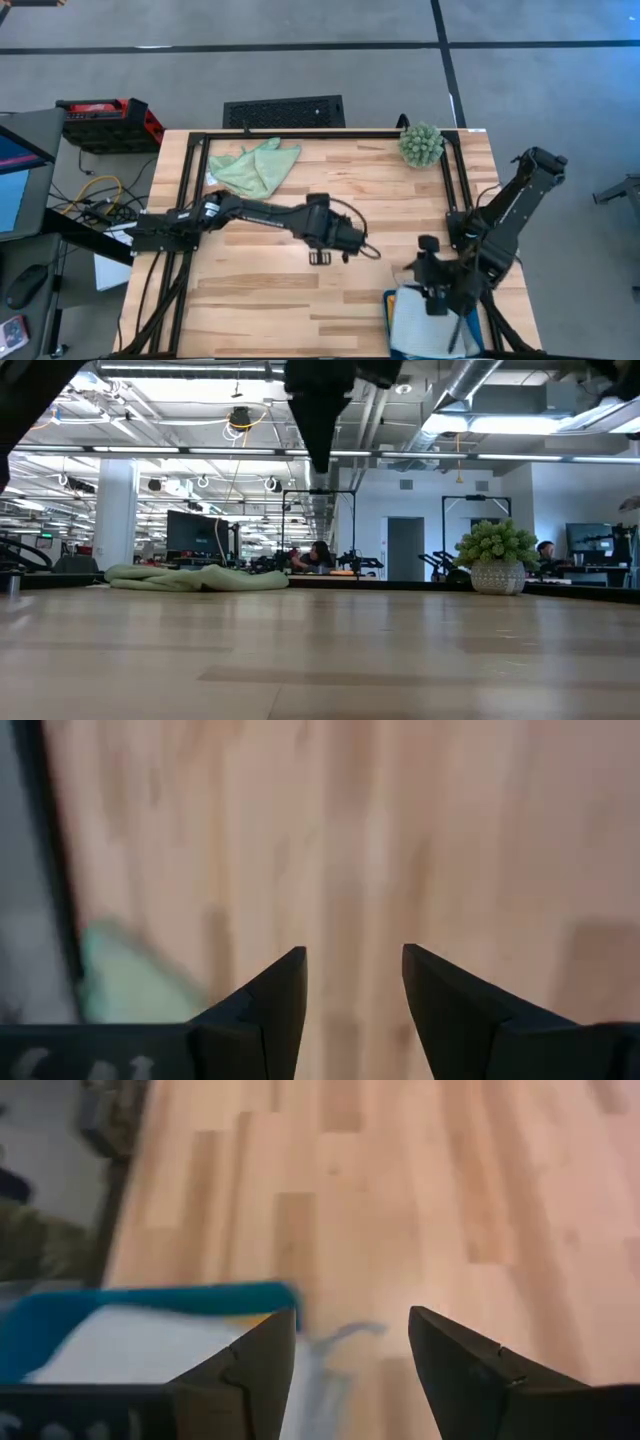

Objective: Fold microfiber towels
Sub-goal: Fold the green towel

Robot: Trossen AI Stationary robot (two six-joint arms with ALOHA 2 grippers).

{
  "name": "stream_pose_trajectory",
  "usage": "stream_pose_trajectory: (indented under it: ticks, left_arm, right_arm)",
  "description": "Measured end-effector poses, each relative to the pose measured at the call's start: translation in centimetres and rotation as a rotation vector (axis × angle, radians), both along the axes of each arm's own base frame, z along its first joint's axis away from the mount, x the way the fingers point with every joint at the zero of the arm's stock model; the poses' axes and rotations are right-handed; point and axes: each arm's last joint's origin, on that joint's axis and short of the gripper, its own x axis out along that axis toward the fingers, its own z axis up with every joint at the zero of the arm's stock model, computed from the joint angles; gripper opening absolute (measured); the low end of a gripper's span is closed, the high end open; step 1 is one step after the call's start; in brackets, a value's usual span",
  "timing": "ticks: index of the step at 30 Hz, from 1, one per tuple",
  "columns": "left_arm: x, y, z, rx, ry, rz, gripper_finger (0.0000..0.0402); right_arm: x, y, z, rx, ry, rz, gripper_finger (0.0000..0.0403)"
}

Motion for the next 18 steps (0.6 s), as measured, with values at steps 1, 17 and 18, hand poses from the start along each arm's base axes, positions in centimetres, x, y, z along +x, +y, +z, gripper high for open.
stream_pose_trajectory:
  ticks: [1,17,18]
  left_arm:
    - [0.2,0.6,0.0,0.013,-0.012,0.011,0.0158]
    - [-1.9,11.9,1.7,-0.038,0.043,0.141,0.0158]
    - [-2.6,12.8,1.7,-0.04,0.063,0.165,0.0158]
  right_arm:
    - [0.3,-0.4,0.0,-0.015,0.004,-0.008,0.0218]
    - [4.3,-5.8,-0.1,-0.158,0.016,-0.21,0.0218]
    - [4.4,-6.1,-0.1,-0.164,0.014,-0.226,0.0218]
